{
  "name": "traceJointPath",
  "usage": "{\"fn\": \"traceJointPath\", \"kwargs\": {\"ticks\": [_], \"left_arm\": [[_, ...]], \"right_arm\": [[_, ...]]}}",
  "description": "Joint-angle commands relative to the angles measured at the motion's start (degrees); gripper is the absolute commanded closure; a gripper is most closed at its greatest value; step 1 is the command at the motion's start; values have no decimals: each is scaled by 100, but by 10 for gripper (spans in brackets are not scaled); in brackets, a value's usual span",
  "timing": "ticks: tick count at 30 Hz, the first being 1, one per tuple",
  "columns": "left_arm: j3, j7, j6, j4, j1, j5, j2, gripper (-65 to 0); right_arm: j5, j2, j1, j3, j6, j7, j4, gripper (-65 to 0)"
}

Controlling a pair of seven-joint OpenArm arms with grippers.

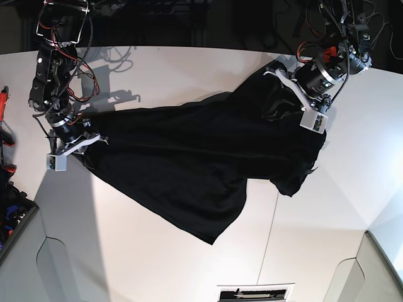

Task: Layout the t-shirt on the table in an organized manner, then fold the t-shirt properly
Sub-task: 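Regrasp the shirt with the left gripper and spread it across the table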

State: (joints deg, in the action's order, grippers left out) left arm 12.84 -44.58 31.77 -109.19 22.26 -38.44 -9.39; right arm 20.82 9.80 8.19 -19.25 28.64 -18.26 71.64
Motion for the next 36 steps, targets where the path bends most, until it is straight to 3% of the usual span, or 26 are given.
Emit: {"fn": "traceJointPath", "kwargs": {"ticks": [1, 11, 15, 18, 22, 29, 32, 36], "left_arm": [[22, 111, 66, -111, 76, -72, -31, -99], [22, 544, 63, 42, 734, 949, -31, -99], [-66, 686, 111, 422, 743, 949, -31, -99], [-562, 758, 389, 540, 743, 951, -28, -98], [-1622, 1235, 369, 542, 686, 1005, 55, -98], [-3008, 1445, -44, 1062, -83, 1982, 957, -98], [-3241, 1484, -271, 1552, -688, 2164, 1292, -99], [-3259, 1362, -262, 1912, -1335, 2157, 1513, -99]], "right_arm": [[79, 61, 118, -13, 81, 129, 114, 0], [4, 61, 111, -13, 76, -72, 111, 0], [26, 63, 94, -13, 79, -105, 111, 0], [105, 61, 81, -11, 79, -105, 111, 0], [127, 63, 83, -13, 79, -105, 111, 0], [133, 59, 81, -13, 79, -107, 111, 0], [256, 61, 79, -13, 79, -153, 111, 0], [527, 63, 81, -13, 186, -262, 160, 0]]}}
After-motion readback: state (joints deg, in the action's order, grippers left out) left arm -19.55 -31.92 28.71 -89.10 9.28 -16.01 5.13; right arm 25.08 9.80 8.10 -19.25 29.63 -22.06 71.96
